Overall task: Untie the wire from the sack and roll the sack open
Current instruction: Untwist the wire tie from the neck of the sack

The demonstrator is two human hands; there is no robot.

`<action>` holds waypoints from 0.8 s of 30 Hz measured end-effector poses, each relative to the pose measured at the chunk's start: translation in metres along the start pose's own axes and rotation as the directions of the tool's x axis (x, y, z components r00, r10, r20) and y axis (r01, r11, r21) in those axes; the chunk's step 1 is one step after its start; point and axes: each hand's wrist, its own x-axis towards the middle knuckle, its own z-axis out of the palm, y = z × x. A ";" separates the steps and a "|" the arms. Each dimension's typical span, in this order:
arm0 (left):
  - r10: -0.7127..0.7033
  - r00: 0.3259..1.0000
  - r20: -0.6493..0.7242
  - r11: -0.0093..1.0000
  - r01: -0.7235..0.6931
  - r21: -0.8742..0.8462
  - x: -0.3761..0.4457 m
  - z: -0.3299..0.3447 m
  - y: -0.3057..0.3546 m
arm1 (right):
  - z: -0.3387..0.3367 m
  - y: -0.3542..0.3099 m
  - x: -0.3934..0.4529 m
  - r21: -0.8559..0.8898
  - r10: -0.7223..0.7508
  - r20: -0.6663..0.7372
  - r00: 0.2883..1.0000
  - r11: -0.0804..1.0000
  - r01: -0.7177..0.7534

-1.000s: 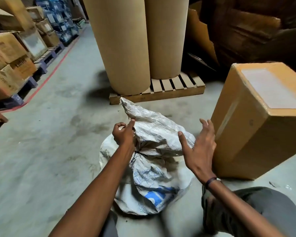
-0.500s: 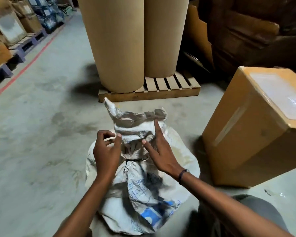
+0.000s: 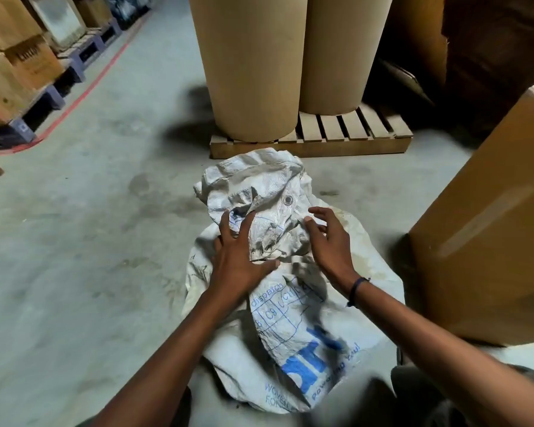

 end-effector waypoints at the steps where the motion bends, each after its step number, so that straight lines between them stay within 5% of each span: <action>1: -0.004 1.000 0.000 0.998 0.004 -0.064 0.000 0.001 0.002 | 0.000 0.005 -0.001 -0.002 0.047 0.058 0.997 0.999 -0.047; 7: 0.068 0.998 0.003 0.978 -0.066 -0.197 0.004 -0.003 0.006 | 0.008 -0.006 -0.004 -0.012 0.050 0.320 0.946 0.999 -0.049; 14: 0.297 0.953 0.055 0.926 -0.274 -0.260 0.002 -0.011 0.004 | 0.009 -0.009 0.009 -0.340 -0.027 0.310 0.950 0.930 0.138; 17: 0.330 0.941 0.073 0.889 -0.284 -0.360 0.001 -0.013 0.006 | 0.009 0.003 0.019 -0.344 -0.134 0.244 0.960 0.914 0.215; 24: 0.090 0.985 -0.146 0.918 -0.139 -0.372 -0.002 -0.012 0.027 | 0.009 0.025 0.030 -0.028 0.109 0.104 0.989 0.994 -0.107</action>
